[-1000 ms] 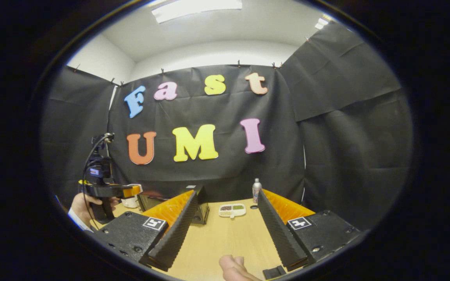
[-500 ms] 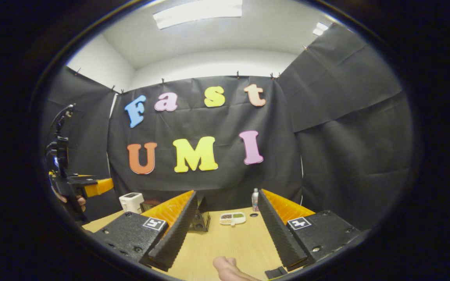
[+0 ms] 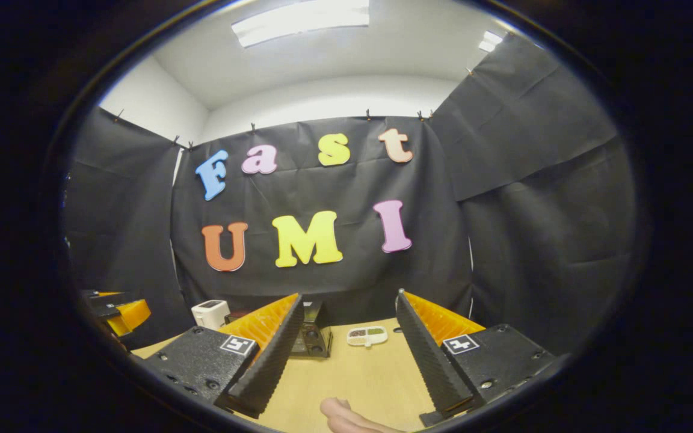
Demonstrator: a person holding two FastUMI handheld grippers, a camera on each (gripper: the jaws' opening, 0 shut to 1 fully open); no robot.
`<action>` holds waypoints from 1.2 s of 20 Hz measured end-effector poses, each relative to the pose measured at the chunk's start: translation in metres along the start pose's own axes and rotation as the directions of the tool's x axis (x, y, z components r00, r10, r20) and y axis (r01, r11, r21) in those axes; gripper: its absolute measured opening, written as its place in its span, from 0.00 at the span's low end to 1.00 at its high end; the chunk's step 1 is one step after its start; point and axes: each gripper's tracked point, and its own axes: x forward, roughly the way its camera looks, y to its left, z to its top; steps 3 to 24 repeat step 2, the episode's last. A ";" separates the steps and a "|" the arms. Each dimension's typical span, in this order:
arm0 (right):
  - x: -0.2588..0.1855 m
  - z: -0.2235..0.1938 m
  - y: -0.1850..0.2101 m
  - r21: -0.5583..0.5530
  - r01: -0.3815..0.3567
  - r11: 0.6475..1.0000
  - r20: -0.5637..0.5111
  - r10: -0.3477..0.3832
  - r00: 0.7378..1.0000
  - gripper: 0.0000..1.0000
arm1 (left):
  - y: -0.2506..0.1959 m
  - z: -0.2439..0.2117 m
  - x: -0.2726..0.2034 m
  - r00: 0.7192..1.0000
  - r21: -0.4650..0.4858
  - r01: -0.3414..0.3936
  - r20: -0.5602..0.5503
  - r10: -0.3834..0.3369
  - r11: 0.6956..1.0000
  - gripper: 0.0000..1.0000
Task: Open the electric oven with the left hand, put the food in, and close the electric oven.
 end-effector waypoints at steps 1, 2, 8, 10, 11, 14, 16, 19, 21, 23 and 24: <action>0.001 -0.001 0.001 0.003 -0.002 1.000 -0.009 0.002 1.000 0.95 | -0.003 -0.001 -0.001 1.000 0.001 0.014 -0.006 -0.014 1.000 0.95; 0.002 -0.004 0.000 0.005 -0.003 1.000 -0.015 0.003 1.000 0.95 | -0.001 0.002 -0.003 1.000 0.008 0.013 0.009 -0.013 1.000 0.95; 0.002 -0.004 0.000 0.005 -0.003 1.000 -0.015 0.003 1.000 0.95 | -0.001 0.002 -0.003 1.000 0.008 0.013 0.009 -0.013 1.000 0.95; 0.002 -0.004 0.000 0.005 -0.003 1.000 -0.015 0.003 1.000 0.95 | -0.001 0.002 -0.003 1.000 0.008 0.013 0.009 -0.013 1.000 0.95; 0.002 -0.004 0.000 0.005 -0.003 1.000 -0.015 0.003 1.000 0.95 | -0.001 0.002 -0.003 1.000 0.008 0.013 0.009 -0.013 1.000 0.95; 0.002 -0.004 0.000 0.005 -0.003 1.000 -0.015 0.003 1.000 0.95 | -0.001 0.002 -0.003 1.000 0.008 0.013 0.009 -0.013 1.000 0.95; 0.002 -0.004 0.000 0.005 -0.003 1.000 -0.015 0.003 1.000 0.95 | -0.001 0.002 -0.003 1.000 0.008 0.013 0.009 -0.013 1.000 0.95; 0.002 -0.004 0.000 0.005 -0.003 1.000 -0.015 0.003 1.000 0.95 | -0.001 0.002 -0.003 1.000 0.008 0.013 0.009 -0.013 1.000 0.95; 0.002 -0.004 0.000 0.005 -0.003 1.000 -0.015 0.003 1.000 0.95 | -0.001 0.002 -0.003 1.000 0.008 0.013 0.009 -0.013 1.000 0.95; 0.002 -0.004 0.000 0.005 -0.003 1.000 -0.015 0.003 1.000 0.95 | -0.001 0.002 -0.003 1.000 0.008 0.013 0.009 -0.013 1.000 0.95; 0.002 -0.004 0.000 0.005 -0.003 1.000 -0.015 0.003 1.000 0.95 | -0.001 0.002 -0.003 1.000 0.008 0.013 0.009 -0.013 1.000 0.95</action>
